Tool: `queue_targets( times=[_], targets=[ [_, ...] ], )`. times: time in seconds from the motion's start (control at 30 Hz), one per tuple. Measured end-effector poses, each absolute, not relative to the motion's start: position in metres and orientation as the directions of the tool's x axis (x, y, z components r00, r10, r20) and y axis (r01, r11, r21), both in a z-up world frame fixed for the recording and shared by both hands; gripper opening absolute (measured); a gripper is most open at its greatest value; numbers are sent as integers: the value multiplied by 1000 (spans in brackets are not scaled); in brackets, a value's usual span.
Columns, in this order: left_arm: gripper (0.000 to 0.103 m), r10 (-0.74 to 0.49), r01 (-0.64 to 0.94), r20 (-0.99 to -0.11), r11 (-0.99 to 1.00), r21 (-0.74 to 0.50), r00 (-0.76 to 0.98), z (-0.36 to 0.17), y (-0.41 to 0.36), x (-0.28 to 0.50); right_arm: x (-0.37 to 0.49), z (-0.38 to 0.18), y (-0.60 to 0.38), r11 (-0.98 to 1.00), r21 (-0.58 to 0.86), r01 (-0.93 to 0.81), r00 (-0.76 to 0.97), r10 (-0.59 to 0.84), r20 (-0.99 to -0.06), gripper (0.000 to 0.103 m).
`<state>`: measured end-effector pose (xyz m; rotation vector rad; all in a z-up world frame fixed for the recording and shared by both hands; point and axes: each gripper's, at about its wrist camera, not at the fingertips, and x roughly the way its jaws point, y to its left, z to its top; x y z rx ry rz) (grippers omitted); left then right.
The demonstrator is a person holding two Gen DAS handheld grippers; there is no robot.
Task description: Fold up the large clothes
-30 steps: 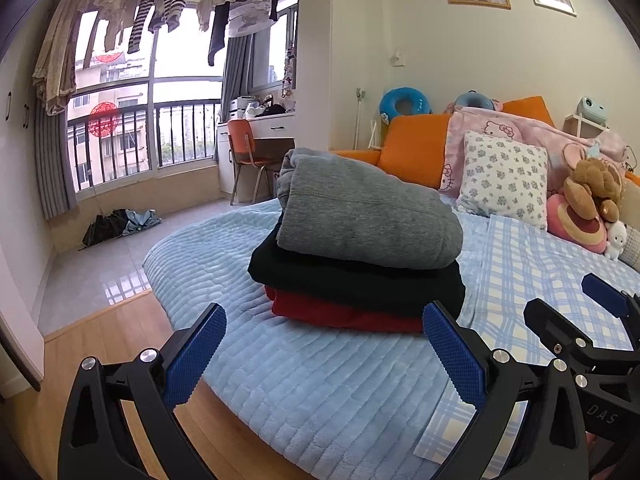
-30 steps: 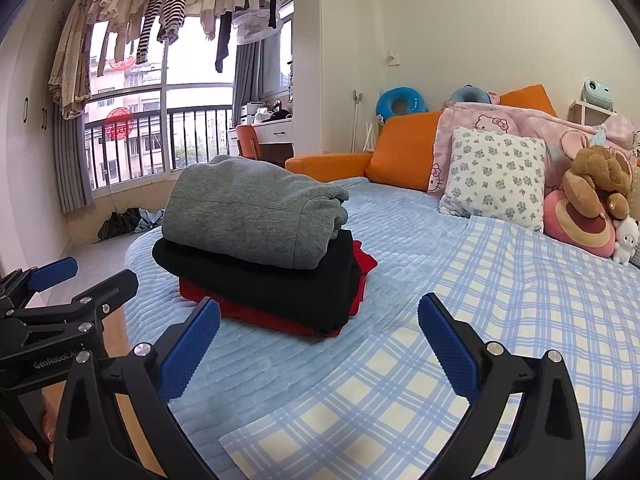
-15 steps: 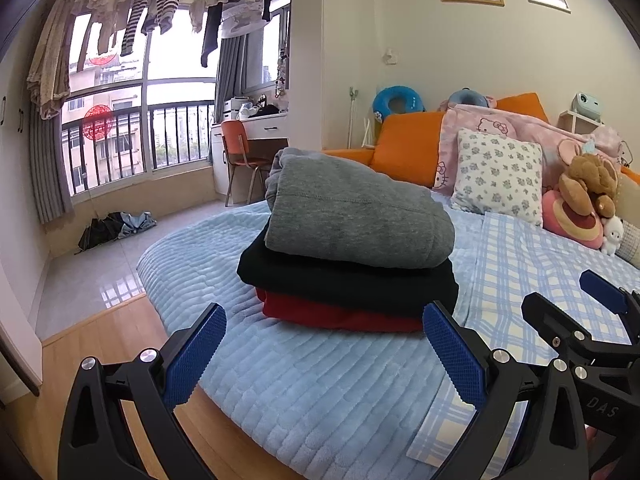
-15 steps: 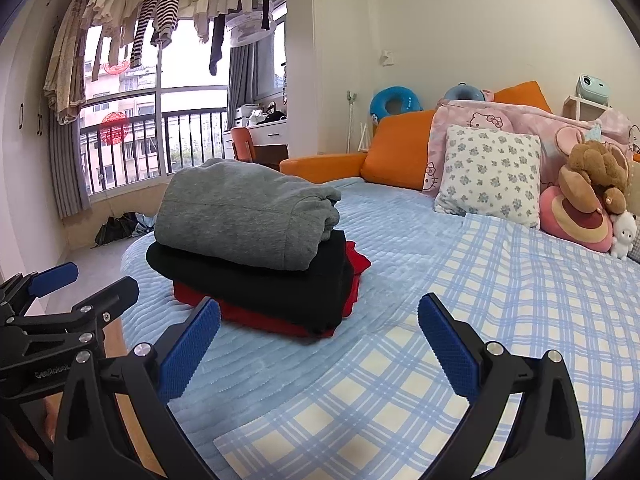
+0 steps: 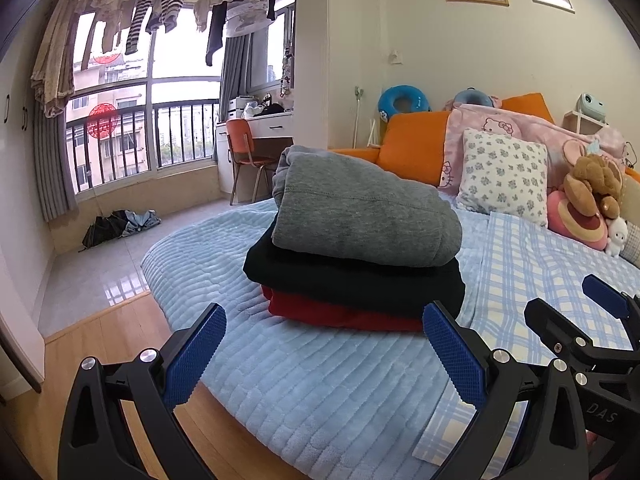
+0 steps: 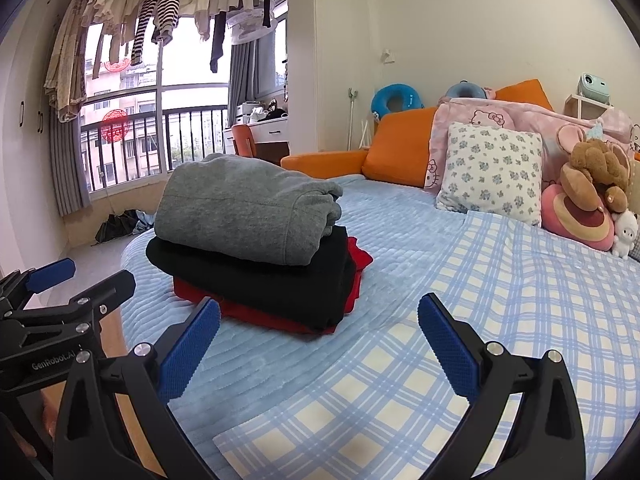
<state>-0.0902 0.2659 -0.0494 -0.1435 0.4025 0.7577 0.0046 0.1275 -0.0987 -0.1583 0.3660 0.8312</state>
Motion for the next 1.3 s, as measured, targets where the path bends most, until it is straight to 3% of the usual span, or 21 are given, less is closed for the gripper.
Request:
queue_targets(
  times=[1.3],
  targets=[
    [100,639,-691,-394,723,12,661,-49,272,-89,-2,-95,135,666,8,-746,617,696,-366,98]
  ],
)
